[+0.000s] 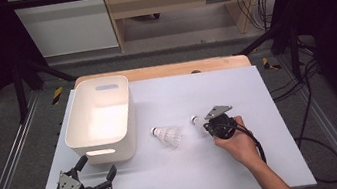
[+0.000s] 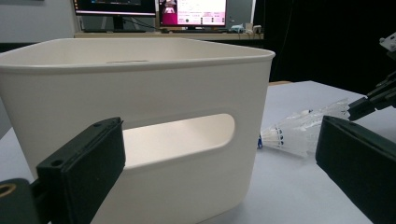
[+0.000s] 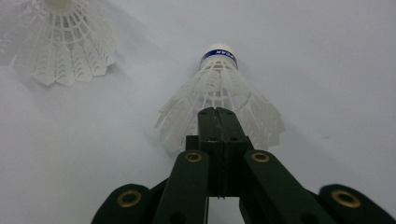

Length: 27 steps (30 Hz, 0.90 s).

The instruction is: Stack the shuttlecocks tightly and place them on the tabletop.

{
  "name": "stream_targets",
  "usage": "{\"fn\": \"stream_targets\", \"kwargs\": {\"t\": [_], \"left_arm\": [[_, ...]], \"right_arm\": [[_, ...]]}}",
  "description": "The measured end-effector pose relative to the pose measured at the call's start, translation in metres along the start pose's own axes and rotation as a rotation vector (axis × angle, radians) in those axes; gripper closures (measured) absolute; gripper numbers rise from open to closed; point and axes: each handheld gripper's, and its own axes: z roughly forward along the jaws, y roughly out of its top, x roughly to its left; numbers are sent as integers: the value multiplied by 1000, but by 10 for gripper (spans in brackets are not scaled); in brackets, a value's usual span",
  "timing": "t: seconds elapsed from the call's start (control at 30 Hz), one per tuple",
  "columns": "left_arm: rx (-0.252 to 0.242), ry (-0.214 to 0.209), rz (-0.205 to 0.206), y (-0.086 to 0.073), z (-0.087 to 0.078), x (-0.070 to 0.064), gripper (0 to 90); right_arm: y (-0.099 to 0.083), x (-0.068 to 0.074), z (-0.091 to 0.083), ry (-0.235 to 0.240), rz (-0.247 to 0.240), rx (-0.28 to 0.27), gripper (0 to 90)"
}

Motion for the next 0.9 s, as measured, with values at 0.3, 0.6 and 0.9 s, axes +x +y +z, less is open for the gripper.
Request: {"fn": "stream_targets", "kwargs": {"t": [0.3, 0.6, 0.9], "left_arm": [[-2, -2, -1, 0, 1, -1, 16], [-1, -4, 1, 0, 0, -1, 17], [-3, -4, -1, 0, 0, -1, 17]], "right_arm": [[-14, 5, -10, 24, 68, -30, 785], [-12, 20, -4, 77, 158, -66, 555], [-4, 17, 14, 58, 295, -105, 556]]}}
